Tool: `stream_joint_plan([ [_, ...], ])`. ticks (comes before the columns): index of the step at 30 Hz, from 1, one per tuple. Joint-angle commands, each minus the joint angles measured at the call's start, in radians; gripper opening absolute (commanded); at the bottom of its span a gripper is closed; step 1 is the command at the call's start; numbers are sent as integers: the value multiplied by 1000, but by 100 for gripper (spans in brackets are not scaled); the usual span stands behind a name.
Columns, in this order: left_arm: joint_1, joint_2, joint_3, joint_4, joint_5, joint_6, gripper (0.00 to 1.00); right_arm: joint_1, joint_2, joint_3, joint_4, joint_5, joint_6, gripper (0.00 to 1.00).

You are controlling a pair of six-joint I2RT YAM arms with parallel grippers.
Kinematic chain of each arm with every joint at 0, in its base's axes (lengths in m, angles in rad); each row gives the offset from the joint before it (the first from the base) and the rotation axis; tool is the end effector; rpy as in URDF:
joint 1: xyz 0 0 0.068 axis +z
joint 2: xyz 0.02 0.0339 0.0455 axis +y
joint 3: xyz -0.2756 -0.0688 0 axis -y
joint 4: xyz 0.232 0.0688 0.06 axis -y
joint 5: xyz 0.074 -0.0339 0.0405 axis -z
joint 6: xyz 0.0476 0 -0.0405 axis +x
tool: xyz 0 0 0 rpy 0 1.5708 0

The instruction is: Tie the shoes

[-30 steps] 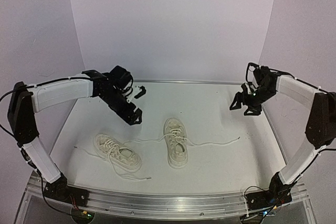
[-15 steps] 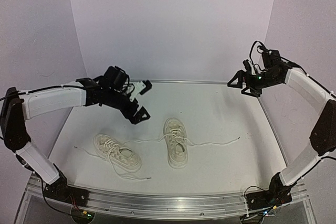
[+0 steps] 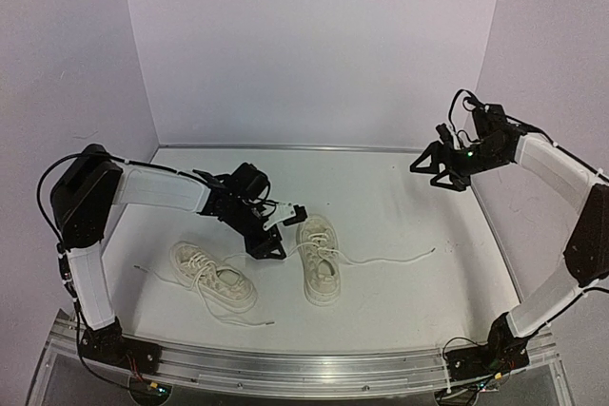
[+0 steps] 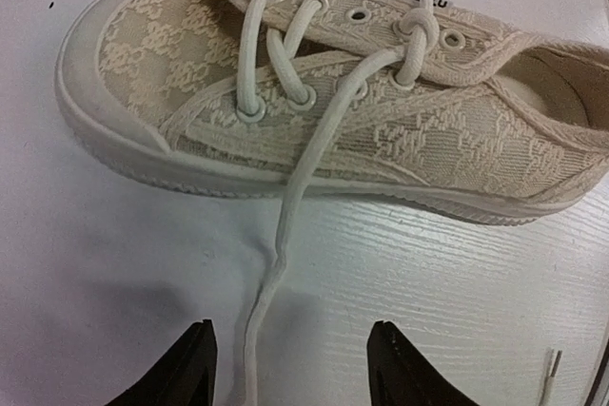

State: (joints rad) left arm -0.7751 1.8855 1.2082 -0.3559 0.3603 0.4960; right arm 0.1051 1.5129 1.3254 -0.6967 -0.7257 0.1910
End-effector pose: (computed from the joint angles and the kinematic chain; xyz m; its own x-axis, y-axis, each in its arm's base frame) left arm 0.2629 -0.2810 0.1751 -0.1666 0.7867 -0.5945 0.9814 0.1908 -0.0226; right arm 0.3076 0.0642 0.3196 -0.8495 0.0532 -0.5249 -0.3418 0.7025 0.6243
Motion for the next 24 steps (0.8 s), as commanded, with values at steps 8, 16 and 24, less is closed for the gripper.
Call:
stream_joint_plan([
  [8, -7, 125, 123, 23, 34, 110, 41, -3, -39, 7, 18, -32, 11, 82],
  [16, -20, 160, 119, -32, -6, 149, 30, -2, -33, 12, 18, -39, 13, 80],
  [24, -37, 132, 123, -36, -43, 135, 0, 16, -21, 20, 19, -53, 18, 73],
])
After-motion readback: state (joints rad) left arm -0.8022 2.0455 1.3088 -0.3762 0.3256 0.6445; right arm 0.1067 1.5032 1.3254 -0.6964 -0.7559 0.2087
